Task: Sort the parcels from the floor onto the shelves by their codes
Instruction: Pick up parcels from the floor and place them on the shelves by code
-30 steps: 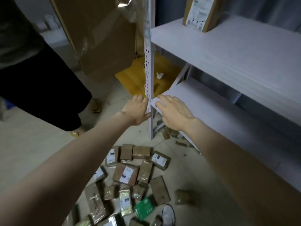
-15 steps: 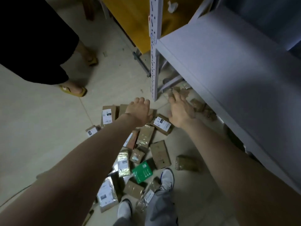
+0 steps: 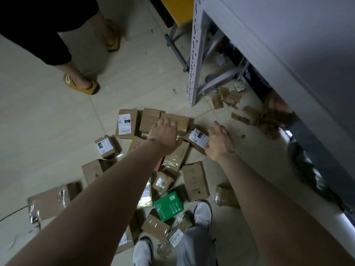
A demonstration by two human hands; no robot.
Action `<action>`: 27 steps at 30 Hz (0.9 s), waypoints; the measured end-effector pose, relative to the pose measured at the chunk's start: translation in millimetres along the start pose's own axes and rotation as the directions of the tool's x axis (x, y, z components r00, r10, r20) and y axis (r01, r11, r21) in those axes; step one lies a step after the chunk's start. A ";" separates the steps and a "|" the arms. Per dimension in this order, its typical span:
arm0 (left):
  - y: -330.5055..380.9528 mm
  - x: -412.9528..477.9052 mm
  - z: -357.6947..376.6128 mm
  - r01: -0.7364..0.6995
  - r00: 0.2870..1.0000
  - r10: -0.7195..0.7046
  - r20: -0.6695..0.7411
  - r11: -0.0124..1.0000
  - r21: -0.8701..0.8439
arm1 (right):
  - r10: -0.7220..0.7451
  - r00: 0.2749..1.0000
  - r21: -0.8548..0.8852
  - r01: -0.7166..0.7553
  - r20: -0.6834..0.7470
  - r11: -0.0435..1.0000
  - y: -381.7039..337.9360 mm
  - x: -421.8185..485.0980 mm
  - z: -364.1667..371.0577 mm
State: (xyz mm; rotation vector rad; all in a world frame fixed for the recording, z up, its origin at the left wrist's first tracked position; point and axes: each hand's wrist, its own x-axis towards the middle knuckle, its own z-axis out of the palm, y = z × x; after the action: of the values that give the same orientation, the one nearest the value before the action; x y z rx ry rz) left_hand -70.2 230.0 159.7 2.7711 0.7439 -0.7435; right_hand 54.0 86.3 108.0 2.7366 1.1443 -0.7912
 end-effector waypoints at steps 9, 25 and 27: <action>-0.9 36.9 90.0 0.082 0.996 -0.079 0.047 0.994 -0.069 | 0.137 0.986 0.385 -0.164 0.097 0.908 -27.8 43.5 105.9; -65.6 82.3 223.5 0.173 0.985 -0.165 0.060 0.964 -0.200 | 0.341 0.859 0.598 -0.511 0.383 0.617 -107.7 96.4 273.1; -74.7 86.0 229.4 0.160 0.987 -0.155 0.042 0.973 -0.169 | 0.399 0.848 0.574 -0.530 0.349 0.624 -120.5 100.6 288.7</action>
State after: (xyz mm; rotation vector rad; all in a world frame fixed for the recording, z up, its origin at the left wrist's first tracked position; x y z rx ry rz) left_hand -140.4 263.9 -84.3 2.5645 0.9820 -0.7079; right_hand -93.6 164.2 -175.0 3.1354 0.0346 -1.5440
